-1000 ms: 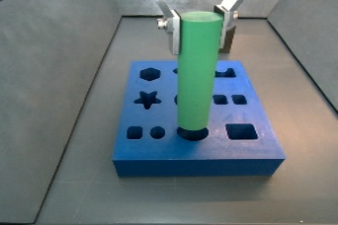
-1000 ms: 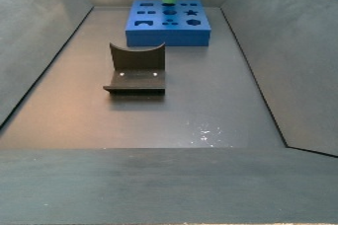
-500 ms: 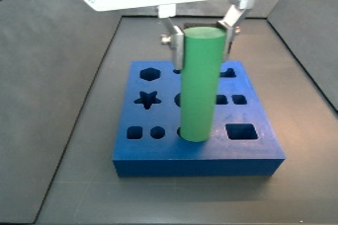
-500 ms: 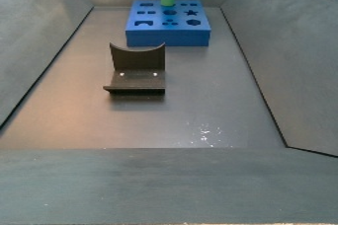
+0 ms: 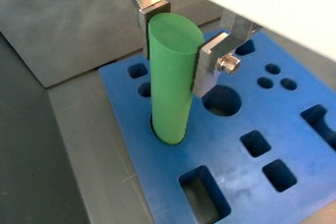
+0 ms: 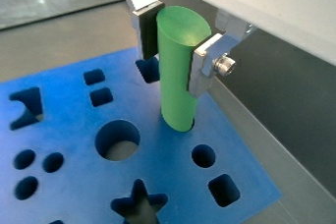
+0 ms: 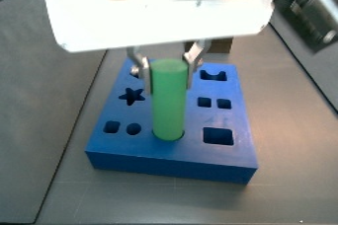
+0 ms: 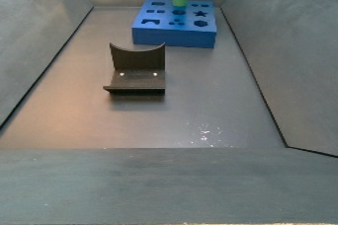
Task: Pick up the oval object. Move up. Move to above the board. Insert the oval object.
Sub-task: Insert the oval object.
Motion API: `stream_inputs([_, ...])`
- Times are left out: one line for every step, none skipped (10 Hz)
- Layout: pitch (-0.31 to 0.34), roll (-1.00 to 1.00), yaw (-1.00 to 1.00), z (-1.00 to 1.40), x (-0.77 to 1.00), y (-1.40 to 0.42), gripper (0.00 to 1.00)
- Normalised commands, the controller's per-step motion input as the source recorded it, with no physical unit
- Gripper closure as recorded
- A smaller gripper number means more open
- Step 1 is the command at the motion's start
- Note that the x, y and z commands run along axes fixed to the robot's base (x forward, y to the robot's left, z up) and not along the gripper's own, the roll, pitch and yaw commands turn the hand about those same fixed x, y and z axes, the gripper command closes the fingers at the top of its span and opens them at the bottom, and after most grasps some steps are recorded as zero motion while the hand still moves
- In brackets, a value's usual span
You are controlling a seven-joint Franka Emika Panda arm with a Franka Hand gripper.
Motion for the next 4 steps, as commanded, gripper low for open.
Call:
stream_inputs([-0.101, 0.18, 0.0, -0.35, -0.04, -0.05, 1.0])
stream_inputs([-0.026, 0.0, 0.0, 0.0, 0.0, 0.0, 1.0])
stream_inputs([-0.023, 0.0, 0.0, 0.0, 0.0, 0.0, 1.0])
stream_inputs([0.001, 0.0, 0.0, 0.0, 0.0, 0.0, 1.0])
